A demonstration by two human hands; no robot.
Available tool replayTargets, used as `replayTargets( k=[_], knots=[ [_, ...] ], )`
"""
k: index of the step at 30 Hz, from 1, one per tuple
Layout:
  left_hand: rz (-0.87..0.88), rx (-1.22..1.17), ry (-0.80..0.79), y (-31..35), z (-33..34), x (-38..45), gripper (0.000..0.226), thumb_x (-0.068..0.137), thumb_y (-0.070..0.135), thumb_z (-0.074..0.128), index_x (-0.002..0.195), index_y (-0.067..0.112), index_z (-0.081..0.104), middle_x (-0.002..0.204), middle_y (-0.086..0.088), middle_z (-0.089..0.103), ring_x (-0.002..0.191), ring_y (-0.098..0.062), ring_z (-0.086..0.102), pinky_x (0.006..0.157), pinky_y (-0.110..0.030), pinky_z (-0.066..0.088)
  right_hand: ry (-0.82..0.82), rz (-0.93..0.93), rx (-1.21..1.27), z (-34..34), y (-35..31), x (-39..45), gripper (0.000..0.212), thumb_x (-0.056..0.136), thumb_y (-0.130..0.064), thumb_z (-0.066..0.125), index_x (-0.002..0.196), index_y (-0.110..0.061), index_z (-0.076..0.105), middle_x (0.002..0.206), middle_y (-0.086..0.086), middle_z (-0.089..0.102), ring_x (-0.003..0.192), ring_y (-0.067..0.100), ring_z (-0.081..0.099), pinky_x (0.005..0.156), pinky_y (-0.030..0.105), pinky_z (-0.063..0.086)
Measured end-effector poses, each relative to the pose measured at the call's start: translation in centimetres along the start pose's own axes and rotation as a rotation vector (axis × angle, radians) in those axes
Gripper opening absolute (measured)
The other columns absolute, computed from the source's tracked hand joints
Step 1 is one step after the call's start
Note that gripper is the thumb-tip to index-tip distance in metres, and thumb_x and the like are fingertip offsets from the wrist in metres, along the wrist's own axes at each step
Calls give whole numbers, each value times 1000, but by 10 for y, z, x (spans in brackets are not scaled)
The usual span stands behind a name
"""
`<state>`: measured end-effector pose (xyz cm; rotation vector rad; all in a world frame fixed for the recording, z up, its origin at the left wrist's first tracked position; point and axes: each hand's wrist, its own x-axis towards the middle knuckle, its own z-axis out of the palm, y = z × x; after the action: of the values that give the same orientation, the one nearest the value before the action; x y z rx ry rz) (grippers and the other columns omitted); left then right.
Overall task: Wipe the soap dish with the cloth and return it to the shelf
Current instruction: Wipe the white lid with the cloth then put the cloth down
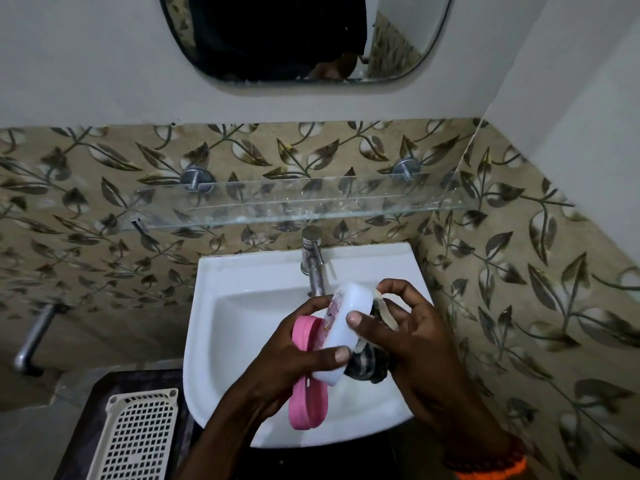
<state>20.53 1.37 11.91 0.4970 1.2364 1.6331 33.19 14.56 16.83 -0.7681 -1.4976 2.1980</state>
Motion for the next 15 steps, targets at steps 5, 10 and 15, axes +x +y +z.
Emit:
replayTargets(
  k=[5,10,15],
  knots=[
    [-276,-591,-244,13,-8,-13,68,81,35,88,134,1,62,121,-25,69,106,-38,67,95,-45,54,-138,138,192,-12,-15,0,43,64,-7,89,102,-17,71,92,21,71,75,29,69,71,35,58],
    [-266,-582,-269,22,-3,-13,75,86,15,77,149,-3,39,134,-23,48,127,-39,40,106,-50,35,-247,143,151,-12,-26,-1,46,67,6,85,110,-6,71,92,17,75,72,25,71,65,29,60],
    [37,-182,-168,21,-10,-22,42,87,13,78,123,-4,67,116,-24,74,108,-41,70,94,-47,58,83,-79,-109,-10,-32,-10,44,59,-18,91,102,-18,81,95,18,80,79,28,71,70,37,59]
  ],
)
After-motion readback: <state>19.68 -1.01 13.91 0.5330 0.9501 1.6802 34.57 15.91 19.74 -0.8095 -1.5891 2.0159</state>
